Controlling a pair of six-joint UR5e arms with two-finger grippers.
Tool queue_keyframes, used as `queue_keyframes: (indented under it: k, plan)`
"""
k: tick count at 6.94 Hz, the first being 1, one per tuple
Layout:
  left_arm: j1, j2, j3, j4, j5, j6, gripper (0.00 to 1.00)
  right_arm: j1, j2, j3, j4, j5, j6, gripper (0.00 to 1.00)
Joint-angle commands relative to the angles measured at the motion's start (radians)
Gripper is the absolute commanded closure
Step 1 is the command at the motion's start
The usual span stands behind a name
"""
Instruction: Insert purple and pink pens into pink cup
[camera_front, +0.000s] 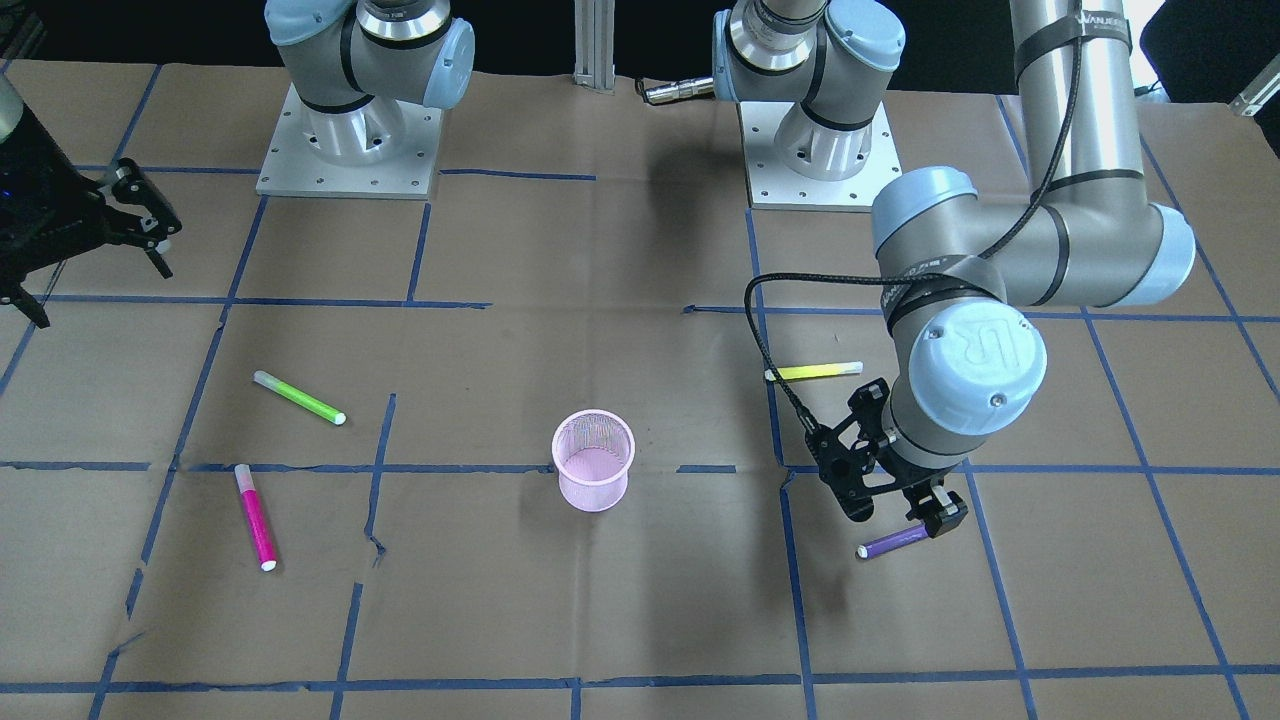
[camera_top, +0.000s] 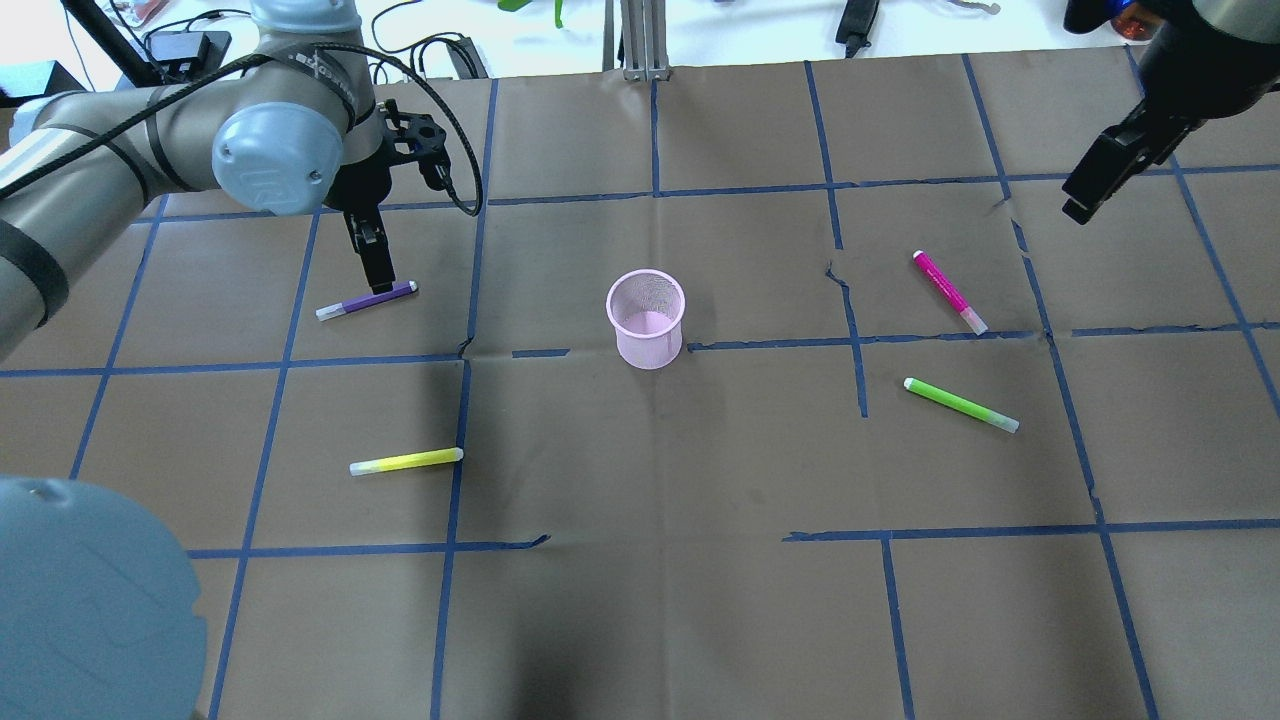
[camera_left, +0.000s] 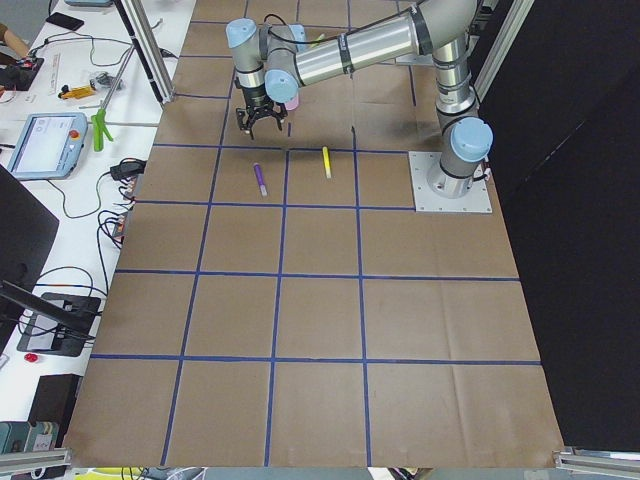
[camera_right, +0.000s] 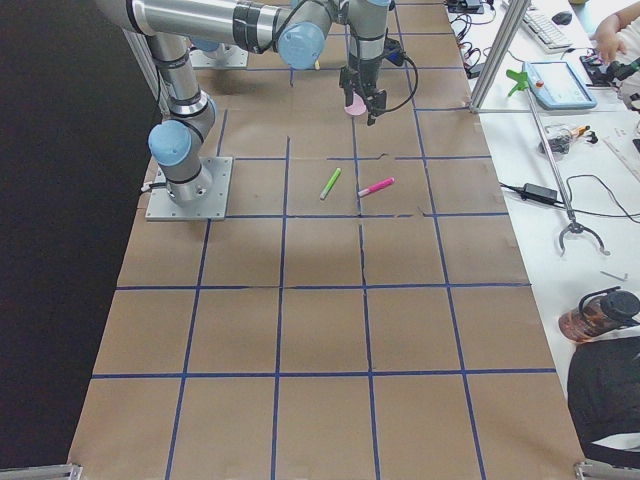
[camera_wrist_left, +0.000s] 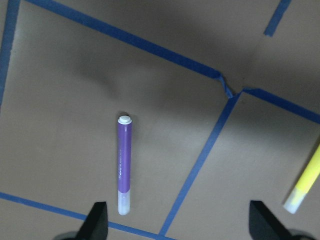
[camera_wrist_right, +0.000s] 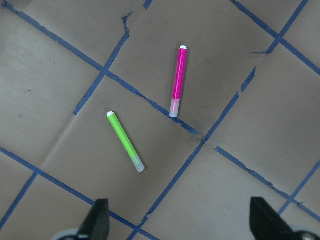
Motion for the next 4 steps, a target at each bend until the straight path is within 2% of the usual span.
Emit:
queue_keyframes:
  k: [1,2,3,4]
  plan:
    - [-0.001,-0.084,-0.006,0.105,0.073,0.109,0.02,0.003,0.070,-0.059,0.022,-0.071,-0.035,0.00]
    - [-0.002,-0.112,-0.006,0.138,0.084,0.113,0.02,0.008,0.124,-0.073,0.056,-0.076,0.037,0.00]
    - [-0.002,-0.138,-0.007,0.165,0.093,0.131,0.02,0.034,0.185,-0.074,0.062,-0.137,0.205,0.00]
    - [-0.005,-0.161,-0.010,0.213,0.093,0.127,0.02,0.095,0.260,-0.079,0.049,-0.171,0.290,0.00]
